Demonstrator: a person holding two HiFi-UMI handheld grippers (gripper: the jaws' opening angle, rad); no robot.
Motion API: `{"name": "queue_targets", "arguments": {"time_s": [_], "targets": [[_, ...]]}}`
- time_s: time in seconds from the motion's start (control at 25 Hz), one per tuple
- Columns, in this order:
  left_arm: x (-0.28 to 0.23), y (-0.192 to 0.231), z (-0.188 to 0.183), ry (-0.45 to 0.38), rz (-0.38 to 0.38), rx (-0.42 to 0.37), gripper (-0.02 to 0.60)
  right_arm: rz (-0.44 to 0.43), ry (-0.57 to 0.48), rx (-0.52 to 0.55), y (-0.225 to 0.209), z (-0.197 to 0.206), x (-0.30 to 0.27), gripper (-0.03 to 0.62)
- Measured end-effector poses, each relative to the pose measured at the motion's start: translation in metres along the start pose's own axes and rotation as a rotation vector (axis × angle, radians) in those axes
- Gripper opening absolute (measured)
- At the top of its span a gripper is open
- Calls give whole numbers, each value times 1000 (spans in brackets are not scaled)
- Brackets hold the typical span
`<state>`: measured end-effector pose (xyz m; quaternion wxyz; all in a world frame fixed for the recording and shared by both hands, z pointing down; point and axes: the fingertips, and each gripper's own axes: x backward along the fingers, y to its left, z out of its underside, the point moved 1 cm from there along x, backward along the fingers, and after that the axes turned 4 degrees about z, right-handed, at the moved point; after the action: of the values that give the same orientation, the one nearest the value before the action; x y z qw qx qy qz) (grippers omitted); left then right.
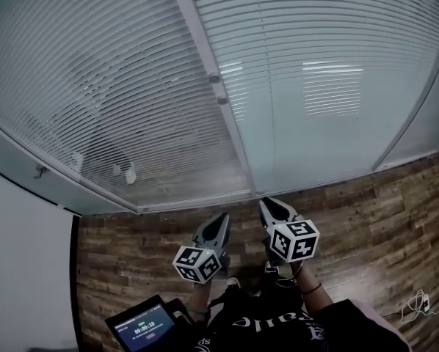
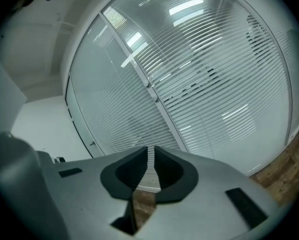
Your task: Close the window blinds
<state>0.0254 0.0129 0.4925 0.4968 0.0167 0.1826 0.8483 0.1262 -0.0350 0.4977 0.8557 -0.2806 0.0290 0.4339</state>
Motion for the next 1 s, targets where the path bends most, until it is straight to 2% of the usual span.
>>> {"name": "queue_targets", "arguments": {"time_s": [0.32,0.52,0.76,0.88,1.0], "targets": [[62,-12,13,-22,34,-13,5,-22,-6,34,56,32,21,54],[151,-26,40,-24,51,-32,5,-35,-10,43,121,85,60,54],[267,-39,83,6,92,-21,5,9,-1,12,197,165,117,54],[307,-46,99,25,122,-11,5,43,-5,-9,221,194,146,54],[335,-54,108,9,130,7,5,69,-4,7,237,211,176,54]]}}
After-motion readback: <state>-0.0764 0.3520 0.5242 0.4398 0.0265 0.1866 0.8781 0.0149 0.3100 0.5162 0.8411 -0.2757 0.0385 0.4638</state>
